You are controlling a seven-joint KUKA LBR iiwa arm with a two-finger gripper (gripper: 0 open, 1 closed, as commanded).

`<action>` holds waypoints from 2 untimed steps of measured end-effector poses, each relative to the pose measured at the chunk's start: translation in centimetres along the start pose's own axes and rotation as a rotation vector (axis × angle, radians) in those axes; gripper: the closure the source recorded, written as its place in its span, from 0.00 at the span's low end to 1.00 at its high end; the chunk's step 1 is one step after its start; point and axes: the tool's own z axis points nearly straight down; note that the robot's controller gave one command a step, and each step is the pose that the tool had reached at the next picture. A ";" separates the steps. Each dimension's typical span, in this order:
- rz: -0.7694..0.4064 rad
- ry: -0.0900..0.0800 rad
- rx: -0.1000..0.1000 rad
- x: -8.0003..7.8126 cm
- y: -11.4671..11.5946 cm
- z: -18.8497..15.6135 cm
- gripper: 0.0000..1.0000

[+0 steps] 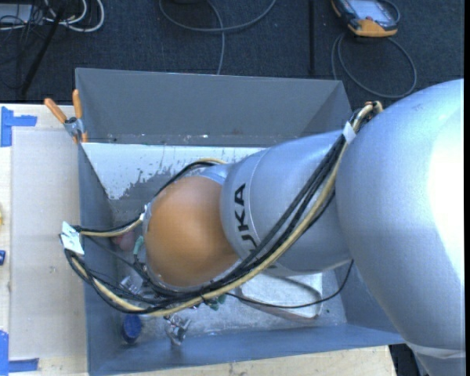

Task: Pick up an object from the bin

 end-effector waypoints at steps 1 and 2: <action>-0.015 -0.003 0.001 -0.9 -0.9 -1.3 0.00; -0.134 0.003 0.004 -1.4 -2.3 2.9 0.00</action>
Offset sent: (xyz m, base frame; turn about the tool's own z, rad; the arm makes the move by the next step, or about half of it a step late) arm 0.0127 0.0010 0.0130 -0.0169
